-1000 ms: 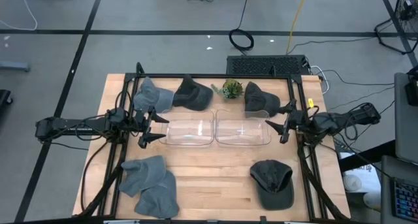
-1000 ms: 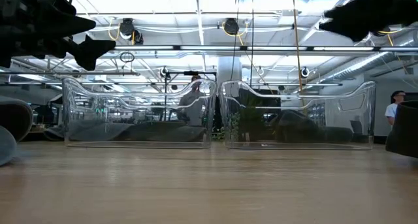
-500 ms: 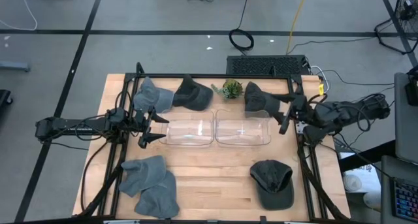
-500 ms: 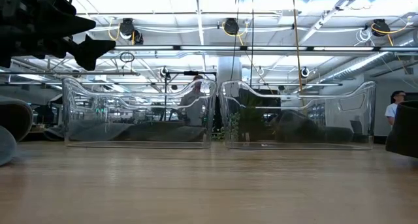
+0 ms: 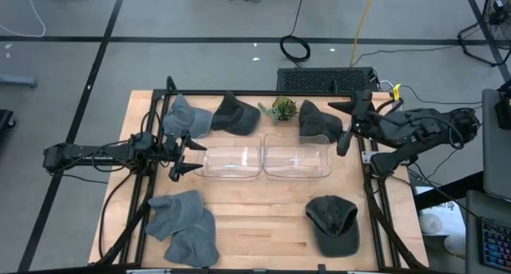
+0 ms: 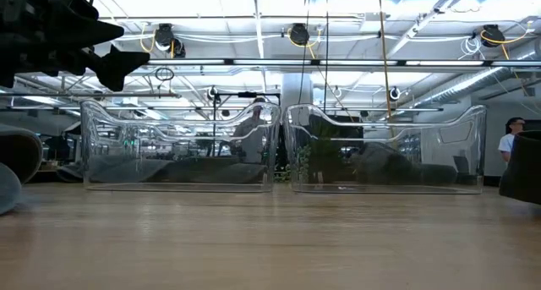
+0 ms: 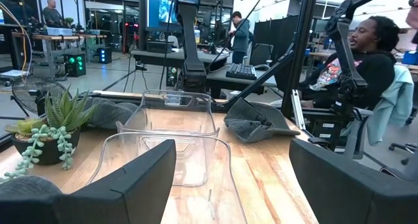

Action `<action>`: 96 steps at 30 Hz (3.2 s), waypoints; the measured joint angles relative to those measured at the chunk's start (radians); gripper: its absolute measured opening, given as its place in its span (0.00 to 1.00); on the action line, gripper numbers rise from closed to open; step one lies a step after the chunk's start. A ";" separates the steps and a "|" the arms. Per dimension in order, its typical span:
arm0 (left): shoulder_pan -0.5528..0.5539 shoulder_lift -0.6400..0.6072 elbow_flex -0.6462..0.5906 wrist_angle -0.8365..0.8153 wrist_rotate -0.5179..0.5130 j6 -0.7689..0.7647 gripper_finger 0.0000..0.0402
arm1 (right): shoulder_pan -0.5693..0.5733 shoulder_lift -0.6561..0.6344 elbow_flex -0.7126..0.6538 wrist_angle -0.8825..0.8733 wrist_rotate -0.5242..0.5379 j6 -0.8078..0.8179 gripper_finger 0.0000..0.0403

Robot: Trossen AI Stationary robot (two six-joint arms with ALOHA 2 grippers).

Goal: Pick & Place hat
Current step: Put the bottom black cap into the right transparent bin

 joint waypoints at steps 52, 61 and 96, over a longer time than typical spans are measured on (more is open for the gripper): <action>0.000 0.000 0.000 0.000 0.000 0.000 0.76 | 0.108 0.471 0.316 -0.427 -0.820 1.401 0.66; 0.000 0.000 0.000 0.000 0.000 0.000 0.76 | 0.207 0.658 0.518 -0.529 -0.740 1.437 0.66; 0.000 0.000 0.000 0.000 0.000 0.000 0.76 | 0.526 0.912 0.576 -0.667 -0.786 1.812 0.66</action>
